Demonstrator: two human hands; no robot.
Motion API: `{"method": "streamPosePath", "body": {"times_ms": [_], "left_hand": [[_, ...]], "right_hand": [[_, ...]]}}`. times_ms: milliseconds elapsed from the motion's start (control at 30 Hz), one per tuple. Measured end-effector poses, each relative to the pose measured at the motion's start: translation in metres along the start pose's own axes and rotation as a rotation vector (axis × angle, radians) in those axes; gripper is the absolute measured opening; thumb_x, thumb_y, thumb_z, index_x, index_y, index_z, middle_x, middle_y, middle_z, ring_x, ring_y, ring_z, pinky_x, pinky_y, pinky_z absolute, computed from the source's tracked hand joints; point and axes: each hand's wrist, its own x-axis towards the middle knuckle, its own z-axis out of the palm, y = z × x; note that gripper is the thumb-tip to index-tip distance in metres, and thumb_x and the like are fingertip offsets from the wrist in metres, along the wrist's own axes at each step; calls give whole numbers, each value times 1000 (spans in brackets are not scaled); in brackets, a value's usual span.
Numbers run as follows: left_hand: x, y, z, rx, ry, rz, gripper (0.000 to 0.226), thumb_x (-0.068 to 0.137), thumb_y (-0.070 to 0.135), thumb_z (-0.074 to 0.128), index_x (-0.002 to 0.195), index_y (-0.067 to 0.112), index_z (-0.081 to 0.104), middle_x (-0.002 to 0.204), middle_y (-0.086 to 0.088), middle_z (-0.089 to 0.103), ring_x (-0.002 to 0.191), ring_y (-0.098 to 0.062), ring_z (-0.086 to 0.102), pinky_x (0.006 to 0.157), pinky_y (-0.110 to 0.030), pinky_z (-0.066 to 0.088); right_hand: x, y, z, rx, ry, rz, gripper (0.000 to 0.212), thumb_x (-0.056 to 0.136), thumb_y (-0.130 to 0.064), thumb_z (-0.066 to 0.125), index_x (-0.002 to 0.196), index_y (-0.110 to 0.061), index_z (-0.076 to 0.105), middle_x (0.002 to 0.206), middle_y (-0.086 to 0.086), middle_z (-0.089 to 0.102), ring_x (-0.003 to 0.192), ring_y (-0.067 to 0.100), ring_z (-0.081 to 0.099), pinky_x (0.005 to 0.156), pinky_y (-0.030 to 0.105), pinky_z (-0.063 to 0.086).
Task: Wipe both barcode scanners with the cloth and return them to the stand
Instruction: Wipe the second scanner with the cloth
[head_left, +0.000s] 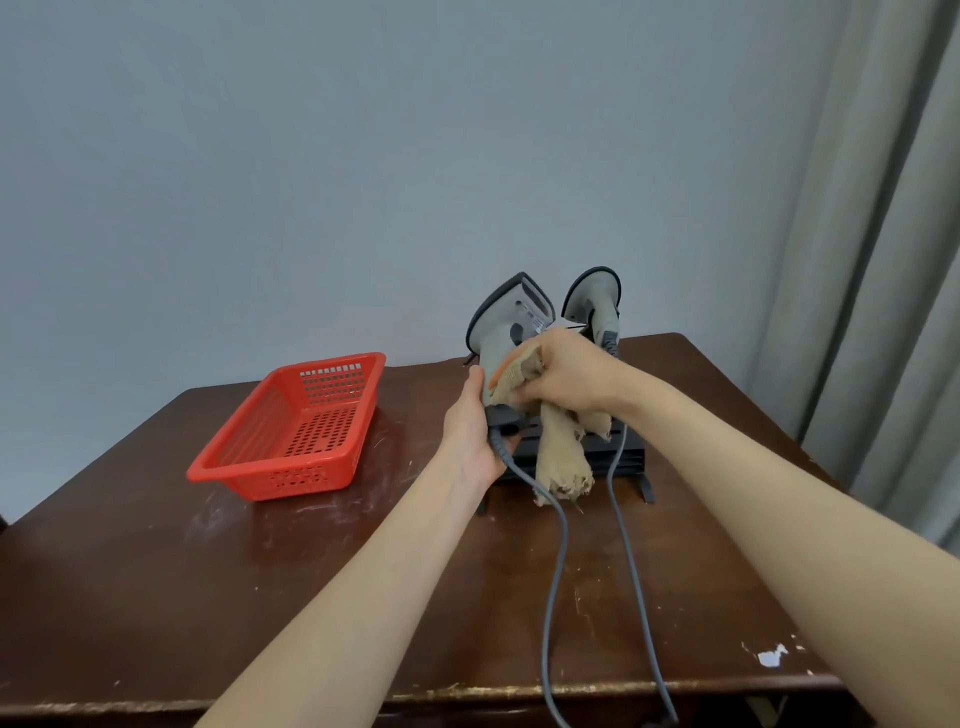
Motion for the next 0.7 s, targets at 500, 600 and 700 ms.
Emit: {"method": "streamPosePath", "body": {"times_ms": [500, 600, 700], "left_hand": [[5, -10, -2, 93, -13, -3, 37, 95, 41, 52, 105, 7, 62, 98, -18, 68, 87, -31, 66, 82, -47, 55], [5, -11, 0, 96, 6, 0, 31, 94, 37, 54, 99, 7, 60, 91, -15, 67, 81, -26, 65, 69, -39, 58], [9, -8, -2, 89, -35, 6, 36, 95, 41, 50, 103, 8, 63, 112, -18, 67, 104, -33, 64, 94, -51, 50]], "right_hand": [[10, 2, 3, -277, 187, 33, 19, 78, -13, 61, 65, -1, 54, 69, 18, 58, 71, 34, 53, 72, 43, 49], [14, 4, 0, -337, 286, 54, 22, 83, -17, 59, 62, -11, 55, 70, 9, 61, 73, 26, 58, 68, 37, 48], [7, 6, 7, -219, 129, 24, 14, 79, -9, 64, 75, 4, 62, 80, 19, 67, 80, 33, 62, 78, 43, 54]]}}
